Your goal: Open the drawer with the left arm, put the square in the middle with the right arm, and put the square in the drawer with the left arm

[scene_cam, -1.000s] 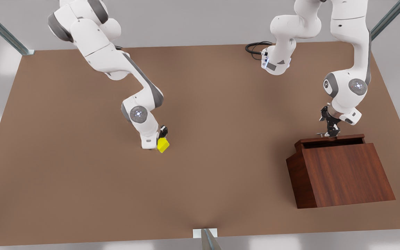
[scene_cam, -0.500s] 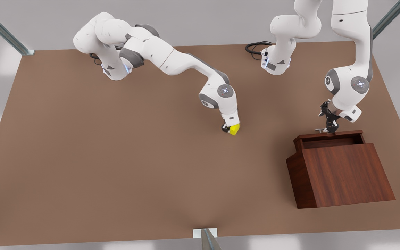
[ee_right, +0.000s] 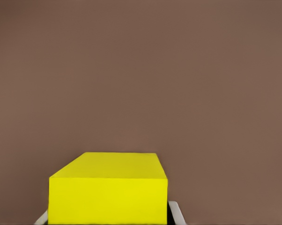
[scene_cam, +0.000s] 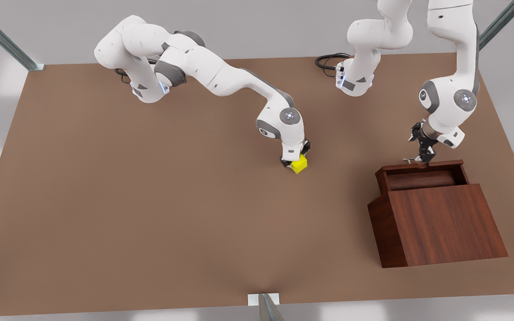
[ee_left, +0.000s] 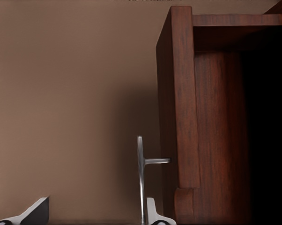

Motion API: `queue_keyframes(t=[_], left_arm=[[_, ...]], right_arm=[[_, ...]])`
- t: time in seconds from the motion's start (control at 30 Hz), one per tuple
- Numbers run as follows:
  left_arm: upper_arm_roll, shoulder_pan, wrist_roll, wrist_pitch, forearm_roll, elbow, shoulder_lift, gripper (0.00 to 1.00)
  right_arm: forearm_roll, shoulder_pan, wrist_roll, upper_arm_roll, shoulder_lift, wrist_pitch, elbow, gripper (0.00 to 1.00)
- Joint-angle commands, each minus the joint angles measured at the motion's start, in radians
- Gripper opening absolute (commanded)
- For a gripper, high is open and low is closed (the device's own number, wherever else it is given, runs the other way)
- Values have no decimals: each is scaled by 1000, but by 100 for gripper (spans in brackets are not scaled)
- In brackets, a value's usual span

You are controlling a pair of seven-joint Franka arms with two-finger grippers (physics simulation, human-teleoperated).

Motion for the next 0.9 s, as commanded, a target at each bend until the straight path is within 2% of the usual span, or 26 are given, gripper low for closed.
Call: queue_keyframes(t=[0.0, 0.07, 0.13, 0.17, 0.23, 0.27, 0.3, 0.33, 0.37, 0.4, 0.43, 0.5, 0.53, 0.63, 0.73, 0.87], left_arm=[[0, -1, 0, -16, 19, 0, -10, 100], [17, -1, 0, -68, 58, 0, -60, 100], [15, -15, 38, -164, 72, 1, -183, 100], [15, -45, 101, -173, 74, 8, -235, 100], [11, -85, 408, -165, 71, 50, -269, 100], [11, -131, 569, -165, 65, 109, -222, 100], [8, -176, 692, -170, 63, 195, -147, 100], [5, -214, 721, -173, 46, 267, -76, 100], [3, -262, 724, -176, 3, 342, -7, 100], [3, -337, 744, -220, -35, 437, 77, 100], [-32, -357, 804, -321, -70, 550, 156, 100], [-132, -357, 914, -443, -93, 702, 274, 100], [-190, -357, 921, -481, -93, 773, 329, 100], [-310, -357, 1181, -628, -98, 999, 510, 100], [-380, -363, 1261, -613, -87, 1043, 594, 100], [-382, -483, 1260, -592, -63, 1023, 623, 100]], right_arm=[[0, 0, -2, 0, 0, 0, 0, 100], [2, 2, -5, -5, -12, -14, -6, 100], [18, 23, -6, -23, -63, -20, -43, 100], [38, 49, -12, -55, -101, -83, -46, 100], [89, 38, -66, -71, -293, -123, -165, 100], [89, -17, -139, -71, -400, -123, -279, 100], [87, -142, -199, -71, -561, -121, -451, 100], [86, -251, -201, -78, -693, -126, -550, 100], [83, -388, -215, -77, -793, -224, -612, 100], [81, -550, -308, -68, -854, -354, -612, 100], [81, -727, -377, -22, -902, -429, -614, 100], [75, -945, -449, -6, -965, -512, -614, 100], [49, -950, -465, -25, -954, -578, -554, 100], [35, -1055, -612, -64, -956, -635, -543, 100], [35, -1043, -604, -63, -919, -641, -494, 100], [37, -1071, -597, -64, -913, -640, -457, 100]])
